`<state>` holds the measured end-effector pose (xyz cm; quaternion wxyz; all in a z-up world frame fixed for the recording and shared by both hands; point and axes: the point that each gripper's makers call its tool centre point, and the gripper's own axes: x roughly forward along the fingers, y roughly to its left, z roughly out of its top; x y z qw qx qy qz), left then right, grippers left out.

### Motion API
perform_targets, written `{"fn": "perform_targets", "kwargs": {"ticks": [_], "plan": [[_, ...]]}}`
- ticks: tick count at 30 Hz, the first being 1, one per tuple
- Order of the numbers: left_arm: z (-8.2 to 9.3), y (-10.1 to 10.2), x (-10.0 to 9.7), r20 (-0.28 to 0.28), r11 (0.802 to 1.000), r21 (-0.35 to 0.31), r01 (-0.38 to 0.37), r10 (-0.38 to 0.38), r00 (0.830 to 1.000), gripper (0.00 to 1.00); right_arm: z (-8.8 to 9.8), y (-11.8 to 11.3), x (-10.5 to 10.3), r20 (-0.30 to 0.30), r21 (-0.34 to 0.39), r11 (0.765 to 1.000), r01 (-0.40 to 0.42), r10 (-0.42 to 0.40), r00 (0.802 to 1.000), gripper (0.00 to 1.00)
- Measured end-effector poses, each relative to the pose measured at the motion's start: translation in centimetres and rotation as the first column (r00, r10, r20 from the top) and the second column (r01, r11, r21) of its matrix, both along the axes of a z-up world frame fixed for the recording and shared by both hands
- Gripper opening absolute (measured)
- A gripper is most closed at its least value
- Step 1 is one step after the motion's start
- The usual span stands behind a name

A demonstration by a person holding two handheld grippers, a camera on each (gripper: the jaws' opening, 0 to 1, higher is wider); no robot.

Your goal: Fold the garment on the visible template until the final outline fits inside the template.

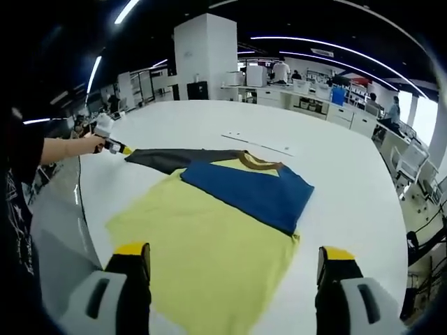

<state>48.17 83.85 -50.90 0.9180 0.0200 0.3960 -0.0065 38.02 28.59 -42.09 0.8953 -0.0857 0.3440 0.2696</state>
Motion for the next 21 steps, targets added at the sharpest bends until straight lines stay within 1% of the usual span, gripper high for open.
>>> {"fn": "perform_targets", "kwargs": {"ticks": [3, 7, 11, 14, 15, 16, 20, 21], "plan": [[-0.3, 0.2, -0.5, -0.001, 0.999, -0.009, -0.033, 0.033, 0.999, 0.31, -0.1, -0.1, -0.1, 0.002, -0.009, 1.000, -0.002, 0.002, 1.000, 1.00], [-0.5, 0.0, -1.0, -0.005, 0.997, -0.029, -0.065, 0.065, 0.998, 0.28, -0.2, -0.1, -0.2, 0.001, -0.002, 1.000, 0.000, 0.000, 1.000, 1.00], [-1.0, -0.5, -1.3, -0.016, 0.995, -0.057, -0.083, 0.082, 0.997, 0.26, -0.3, -0.1, -0.4, -0.001, 0.002, 1.000, 0.005, -0.005, 1.000, 1.00], [-1.1, -0.7, -1.7, -0.022, 0.994, -0.045, -0.098, 0.097, 0.995, 0.26, -0.4, -0.2, -0.6, -0.002, 0.000, 1.000, 0.009, -0.009, 1.000, 1.00], [-1.2, -0.6, -1.8, -0.025, 0.992, -0.050, -0.116, 0.115, 0.993, 0.26, -0.5, -0.2, -0.6, -0.004, -0.002, 1.000, 0.010, -0.010, 1.000, 1.00], [-1.4, -0.4, -1.9, -0.029, 0.986, -0.064, -0.155, 0.153, 0.988, 0.25, -0.5, -0.3, -0.7, -0.004, -0.004, 1.000, 0.011, -0.011, 1.000, 1.00], [-1.8, -0.3, -2.3, -0.043, 0.981, -0.088, -0.174, 0.170, 0.984, 0.24, -0.5, -0.5, -0.8, -0.005, -0.005, 1.000, 0.013, -0.013, 1.000, 1.00], [-1.9, -0.5, -2.5, -0.057, 0.976, -0.108, -0.190, 0.185, 0.981, 0.23, -0.5, -0.5, -0.8, -0.003, -0.005, 1.000, 0.014, -0.014, 1.000, 1.00]]}}
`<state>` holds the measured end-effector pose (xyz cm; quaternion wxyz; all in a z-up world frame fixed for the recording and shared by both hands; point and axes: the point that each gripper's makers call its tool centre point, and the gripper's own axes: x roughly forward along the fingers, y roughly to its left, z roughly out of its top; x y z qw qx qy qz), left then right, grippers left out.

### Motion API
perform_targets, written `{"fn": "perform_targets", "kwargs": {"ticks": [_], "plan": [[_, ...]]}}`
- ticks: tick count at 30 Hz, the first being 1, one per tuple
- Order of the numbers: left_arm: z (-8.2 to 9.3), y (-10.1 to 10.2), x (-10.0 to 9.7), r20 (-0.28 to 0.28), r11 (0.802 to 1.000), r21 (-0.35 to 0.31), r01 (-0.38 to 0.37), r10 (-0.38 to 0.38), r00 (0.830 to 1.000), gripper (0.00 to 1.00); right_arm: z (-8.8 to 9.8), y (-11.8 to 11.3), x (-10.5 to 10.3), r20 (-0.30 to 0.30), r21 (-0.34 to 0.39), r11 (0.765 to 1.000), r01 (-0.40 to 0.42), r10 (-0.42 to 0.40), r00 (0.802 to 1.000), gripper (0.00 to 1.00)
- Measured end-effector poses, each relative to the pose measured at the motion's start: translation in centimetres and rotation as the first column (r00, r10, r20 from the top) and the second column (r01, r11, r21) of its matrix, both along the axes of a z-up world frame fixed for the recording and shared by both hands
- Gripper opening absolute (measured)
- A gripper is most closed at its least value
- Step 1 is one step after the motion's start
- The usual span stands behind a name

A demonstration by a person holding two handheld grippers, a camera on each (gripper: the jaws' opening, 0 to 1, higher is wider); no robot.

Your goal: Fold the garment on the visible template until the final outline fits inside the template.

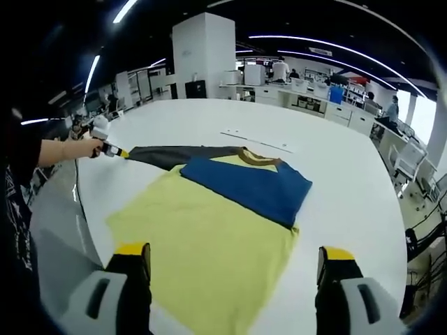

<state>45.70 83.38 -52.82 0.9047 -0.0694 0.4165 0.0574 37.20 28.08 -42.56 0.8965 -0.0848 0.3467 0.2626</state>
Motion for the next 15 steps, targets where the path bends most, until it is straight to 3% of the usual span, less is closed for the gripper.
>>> {"fn": "perform_targets", "kwargs": {"ticks": [5, 11, 15], "plan": [[-0.14, -0.20, 0.06, 0.000, 0.998, -0.056, -0.039, 0.039, 0.999, 0.20, -0.03, -0.17, -0.13, -0.002, -0.003, 1.000, 0.009, -0.009, 1.000, 1.00], [-0.14, 0.09, 0.21, -0.009, 0.998, -0.040, -0.048, 0.048, 0.999, 0.14, 0.01, -0.25, 0.06, 0.000, 0.012, 0.999, 0.030, -0.030, 1.000, 1.00], [-0.04, -0.09, -0.19, -0.019, 0.994, -0.071, -0.087, 0.086, 0.996, 0.07, 0.27, -0.31, 0.24, 0.011, 0.011, 0.999, 0.035, -0.035, 0.999, 1.00]]}}
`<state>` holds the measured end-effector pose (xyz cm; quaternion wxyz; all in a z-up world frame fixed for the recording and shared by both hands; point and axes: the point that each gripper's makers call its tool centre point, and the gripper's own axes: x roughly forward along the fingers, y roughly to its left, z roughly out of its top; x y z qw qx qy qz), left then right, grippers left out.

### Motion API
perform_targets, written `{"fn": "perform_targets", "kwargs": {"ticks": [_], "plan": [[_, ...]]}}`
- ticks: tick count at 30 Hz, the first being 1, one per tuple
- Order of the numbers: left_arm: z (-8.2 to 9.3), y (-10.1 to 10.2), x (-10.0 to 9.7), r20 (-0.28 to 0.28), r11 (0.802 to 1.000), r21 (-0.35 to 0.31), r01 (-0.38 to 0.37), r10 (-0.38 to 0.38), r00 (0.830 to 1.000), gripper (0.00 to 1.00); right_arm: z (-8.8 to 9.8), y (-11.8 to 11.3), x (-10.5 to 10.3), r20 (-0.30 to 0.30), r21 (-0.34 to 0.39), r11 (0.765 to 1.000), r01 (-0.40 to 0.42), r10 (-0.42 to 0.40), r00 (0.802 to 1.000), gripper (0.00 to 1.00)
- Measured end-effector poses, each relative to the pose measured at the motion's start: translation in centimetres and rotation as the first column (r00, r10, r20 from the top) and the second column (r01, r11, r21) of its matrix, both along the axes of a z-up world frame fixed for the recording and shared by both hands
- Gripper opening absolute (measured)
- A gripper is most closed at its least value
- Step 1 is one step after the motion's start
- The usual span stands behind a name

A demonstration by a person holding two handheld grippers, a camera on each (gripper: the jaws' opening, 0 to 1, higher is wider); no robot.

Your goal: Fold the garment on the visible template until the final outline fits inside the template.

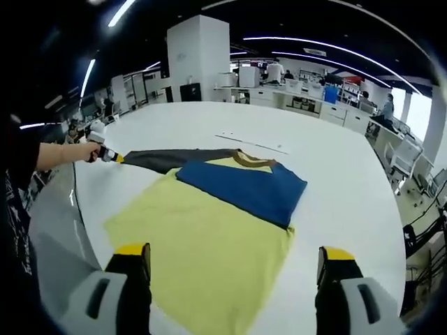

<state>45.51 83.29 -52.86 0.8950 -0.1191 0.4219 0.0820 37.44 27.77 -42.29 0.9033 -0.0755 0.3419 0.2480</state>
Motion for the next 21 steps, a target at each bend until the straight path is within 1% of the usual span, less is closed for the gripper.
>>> {"fn": "perform_targets", "kwargs": {"ticks": [2, 4, 7, 8, 9, 10, 19, 21], "plan": [[0.1, -0.1, -0.2, -0.005, 1.000, 0.006, 0.013, -0.013, 1.000, 0.05, 0.0, -0.1, 0.2, 0.008, 0.000, 1.000, 0.012, -0.012, 1.000, 1.00], [0.2, -0.1, -0.3, -0.016, 1.000, 0.011, 0.026, -0.026, 1.000, 0.00, 0.1, -0.1, 0.2, 0.011, 0.003, 1.000, 0.016, -0.016, 1.000, 1.00], [0.7, 0.0, -0.2, -0.021, 1.000, 0.014, 0.022, -0.022, 1.000, 0.00, 0.0, 0.0, 0.1, 0.008, 0.009, 1.000, 0.015, -0.015, 1.000, 1.00], [0.9, 0.1, -0.1, -0.012, 1.000, 0.020, 0.023, -0.023, 1.000, 0.00, 0.0, 0.0, 0.1, 0.007, 0.008, 1.000, 0.015, -0.015, 1.000, 1.00], [1.2, 0.2, 0.1, -0.001, 0.999, 0.032, 0.035, -0.035, 0.999, 0.00, -0.1, -0.1, 0.0, 0.005, 0.006, 1.000, 0.014, -0.014, 1.000, 1.00], [1.4, 0.4, 0.3, -0.004, 0.997, 0.050, 0.054, -0.054, 0.999, 0.00, -0.2, -0.1, -0.1, 0.002, 0.005, 1.000, 0.013, -0.013, 1.000, 1.00], [1.4, 0.3, 0.5, -0.020, 0.995, 0.066, 0.077, -0.076, 0.997, 0.00, -0.5, -0.2, -0.5, -0.010, 0.006, 1.000, 0.015, -0.015, 1.000, 1.00], [1.8, 0.1, 0.5, -0.012, 0.995, 0.067, 0.078, -0.077, 0.997, 0.00, -0.5, -0.2, -0.6, -0.007, 0.007, 1.000, 0.013, -0.013, 1.000, 1.00]]}}
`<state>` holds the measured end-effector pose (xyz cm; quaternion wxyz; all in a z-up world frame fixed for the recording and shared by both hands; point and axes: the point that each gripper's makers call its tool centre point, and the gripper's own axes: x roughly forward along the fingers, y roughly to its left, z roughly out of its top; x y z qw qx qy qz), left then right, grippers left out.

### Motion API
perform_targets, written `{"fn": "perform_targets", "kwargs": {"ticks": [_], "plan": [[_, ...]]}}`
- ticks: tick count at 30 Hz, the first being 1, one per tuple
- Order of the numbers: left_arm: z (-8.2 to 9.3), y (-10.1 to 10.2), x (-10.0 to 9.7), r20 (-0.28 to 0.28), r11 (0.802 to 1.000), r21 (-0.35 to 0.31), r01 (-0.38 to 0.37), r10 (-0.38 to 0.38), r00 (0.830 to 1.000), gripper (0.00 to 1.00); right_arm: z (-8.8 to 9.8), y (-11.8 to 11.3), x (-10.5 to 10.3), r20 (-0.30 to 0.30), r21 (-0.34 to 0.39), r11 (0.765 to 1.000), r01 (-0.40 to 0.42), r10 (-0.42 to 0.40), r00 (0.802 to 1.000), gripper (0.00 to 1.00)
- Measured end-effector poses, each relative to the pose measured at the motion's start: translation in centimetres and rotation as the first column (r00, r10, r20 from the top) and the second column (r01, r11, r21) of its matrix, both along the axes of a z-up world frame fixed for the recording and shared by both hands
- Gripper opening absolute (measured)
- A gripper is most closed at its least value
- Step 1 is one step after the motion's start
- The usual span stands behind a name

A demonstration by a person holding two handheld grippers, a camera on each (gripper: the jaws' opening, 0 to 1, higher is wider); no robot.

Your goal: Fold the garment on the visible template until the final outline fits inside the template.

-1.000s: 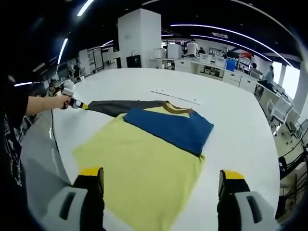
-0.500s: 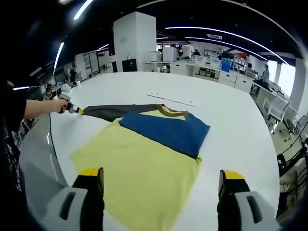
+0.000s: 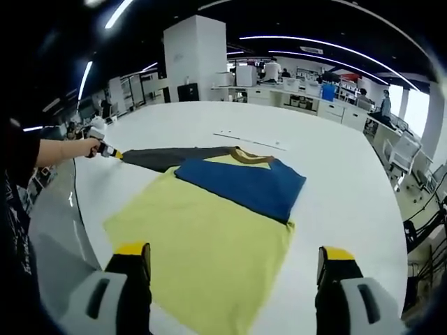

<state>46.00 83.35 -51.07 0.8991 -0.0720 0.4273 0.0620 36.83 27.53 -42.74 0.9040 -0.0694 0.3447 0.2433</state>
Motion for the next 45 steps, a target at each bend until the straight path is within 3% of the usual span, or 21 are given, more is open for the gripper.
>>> {"fn": "perform_targets", "kwargs": {"ticks": [13, 18, 27, 34, 45], "plan": [[1.8, -1.7, 1.3, 0.050, 0.997, -0.030, 0.074, -0.073, 0.996, 0.00, -0.3, 0.5, -0.4, 0.002, 0.002, 1.000, -0.023, 0.023, 1.000, 1.00], [3.0, -3.2, 2.3, 0.088, 0.992, -0.043, 0.119, -0.114, 0.990, 0.00, -0.3, 0.4, -0.5, 0.004, -0.010, 1.000, -0.030, 0.030, 1.000, 1.00], [4.7, -6.0, 3.8, 0.119, 0.976, -0.007, 0.216, -0.214, 0.969, 0.00, -0.3, 0.4, -0.8, 0.010, 0.002, 1.000, -0.025, 0.025, 1.000, 1.00], [6.1, -8.1, 4.7, 0.156, 0.969, -0.032, 0.244, -0.236, 0.959, 0.00, -0.7, 0.1, -1.1, -0.001, -0.011, 0.999, -0.034, 0.034, 0.999, 1.00], [8.4, -12.8, 6.2, 0.217, 0.941, -0.018, 0.337, -0.325, 0.920, 0.00, -1.1, 0.2, -1.5, -0.012, -0.011, 0.998, -0.055, 0.055, 0.998, 1.00]]}}
